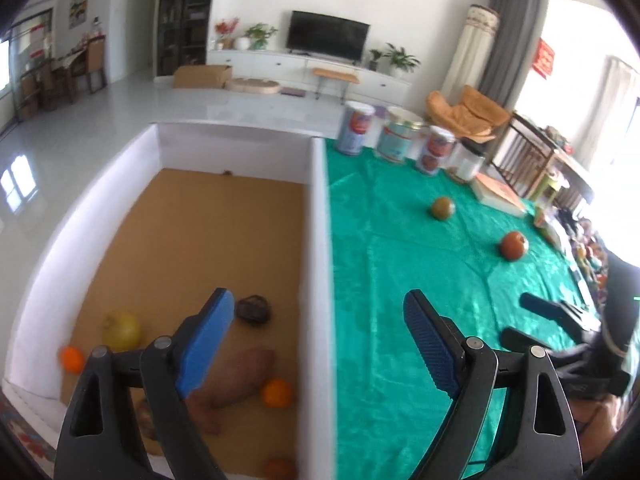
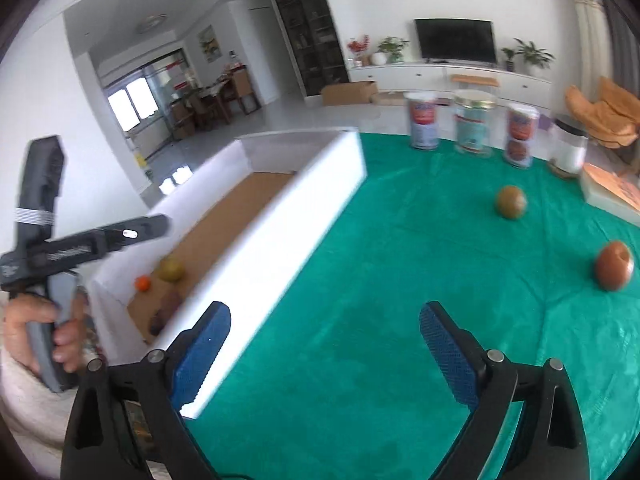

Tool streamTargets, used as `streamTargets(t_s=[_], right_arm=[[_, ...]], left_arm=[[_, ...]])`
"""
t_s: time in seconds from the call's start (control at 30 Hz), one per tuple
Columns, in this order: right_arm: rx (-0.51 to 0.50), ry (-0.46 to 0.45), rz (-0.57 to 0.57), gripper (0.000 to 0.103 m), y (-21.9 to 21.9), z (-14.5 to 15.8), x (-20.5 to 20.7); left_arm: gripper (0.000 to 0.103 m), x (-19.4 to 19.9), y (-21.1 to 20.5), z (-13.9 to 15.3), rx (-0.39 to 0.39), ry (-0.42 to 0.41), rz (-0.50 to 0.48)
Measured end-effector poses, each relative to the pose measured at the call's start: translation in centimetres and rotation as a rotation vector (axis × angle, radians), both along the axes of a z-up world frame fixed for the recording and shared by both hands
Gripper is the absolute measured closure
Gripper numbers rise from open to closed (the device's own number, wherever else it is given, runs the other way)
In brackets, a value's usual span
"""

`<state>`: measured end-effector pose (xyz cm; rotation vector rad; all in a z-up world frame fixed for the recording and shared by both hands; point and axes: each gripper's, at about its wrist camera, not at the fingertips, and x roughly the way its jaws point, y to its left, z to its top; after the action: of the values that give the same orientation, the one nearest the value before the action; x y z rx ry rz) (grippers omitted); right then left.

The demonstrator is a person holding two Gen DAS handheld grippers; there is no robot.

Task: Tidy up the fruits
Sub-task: 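Carry both items into the white box and open both tools, then move both open tools from the box back over the table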

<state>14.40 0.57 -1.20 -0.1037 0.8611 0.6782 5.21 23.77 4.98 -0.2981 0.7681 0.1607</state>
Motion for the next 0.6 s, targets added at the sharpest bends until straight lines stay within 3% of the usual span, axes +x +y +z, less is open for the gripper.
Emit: streamTargets(t_s=[0.13,0.27,0.37,0.43,0.6], right_arm=[[-0.176,0.009,-0.273,0.008,-10.5,-5.2,2.8],[-0.232,-0.002,-0.48,0.008,-18.0,-7.3,3.8],[-0.238,0.001,-0.58,0.008,-21.0,-7.6,3.6],[-0.199,0.001,-0.599,0.008,-21.6,-7.5,4.4],[-0.237,0.024,-0.6,0.008,-21.4,-8.3,4.8]], left_arm=[[0.012,2.9,-8.7,-2.3,-0.037,0.048,-0.218],[0.012,7.5,-15.3,-7.4,0.009,0.137,-0.298],[0.012,10.3,-18.1,-10.4,0.077,0.164,-0.289],[0.012,11.8,-19.2,-11.7,0.12,0.163,-0.281],[0.012,14.4,-20.0,-13.6,0.199,0.16,-0.268]])
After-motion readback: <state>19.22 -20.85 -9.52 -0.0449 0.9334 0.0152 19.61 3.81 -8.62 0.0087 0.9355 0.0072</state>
